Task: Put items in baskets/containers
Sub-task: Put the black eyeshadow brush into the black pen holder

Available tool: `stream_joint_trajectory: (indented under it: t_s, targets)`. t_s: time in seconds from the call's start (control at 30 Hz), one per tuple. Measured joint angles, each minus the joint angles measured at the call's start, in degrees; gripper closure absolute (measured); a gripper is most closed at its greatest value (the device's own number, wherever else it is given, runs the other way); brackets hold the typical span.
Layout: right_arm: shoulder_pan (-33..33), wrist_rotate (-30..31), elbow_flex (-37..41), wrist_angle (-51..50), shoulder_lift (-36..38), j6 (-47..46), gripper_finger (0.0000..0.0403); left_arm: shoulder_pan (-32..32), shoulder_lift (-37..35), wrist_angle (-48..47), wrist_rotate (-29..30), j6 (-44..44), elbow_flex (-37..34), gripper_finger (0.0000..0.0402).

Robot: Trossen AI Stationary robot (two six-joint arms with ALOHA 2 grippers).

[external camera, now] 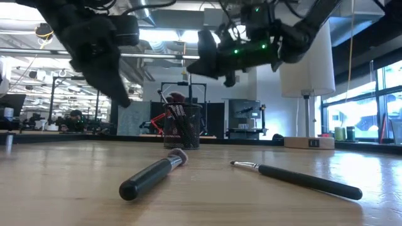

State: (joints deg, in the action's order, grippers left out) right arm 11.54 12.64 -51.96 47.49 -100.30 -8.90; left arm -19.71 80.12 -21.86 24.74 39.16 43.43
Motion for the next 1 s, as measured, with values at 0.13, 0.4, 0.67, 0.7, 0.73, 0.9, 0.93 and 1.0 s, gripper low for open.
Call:
stream_joint_trajectory:
  t_s: [0.13,0.4,0.67,0.7,0.73,0.9,0.93,1.0]
  targets:
    - [0.75,-4.2,0.0,-1.31,-0.82,-0.65,0.0341,-0.19,0.0,-7.57,-5.29,5.92,1.69,0.0286]
    - [-1.01,-3.26,0.04,-8.06,0.56,-4.43,0.0262,-1.01,0.0,-28.04,-15.54,21.45,8.75,0.0286]
    - [-5.03,-3.27,0.02,-8.67,4.53,-3.39,0.0258,-9.24,0.02,-35.22,-24.8,46.81,8.39,0.0286]
    - [-5.44,-3.33,0.01,-8.14,4.9,-2.77,0.0258,-10.57,0.0,-35.55,-25.03,49.94,8.23,0.0286]
    - [-5.68,-3.41,0.0,-8.61,5.51,-2.27,0.0258,-11.86,0.0,-35.79,-25.3,52.97,7.93,0.0285]
    - [-5.83,-6.21,0.0,-11.57,8.86,-1.31,0.0258,-17.06,0.02,-39.52,-25.65,65.03,6.65,0.0285]
    - [-5.83,-6.83,0.0,-12.25,9.46,-1.29,0.0258,-17.92,0.01,-39.99,-25.41,66.57,6.18,0.0285]
    - [-5.85,-8.47,0.0,-14.92,10.48,-1.16,0.0258,-19.45,0.0,-39.68,-24.99,69.45,4.63,0.0285]
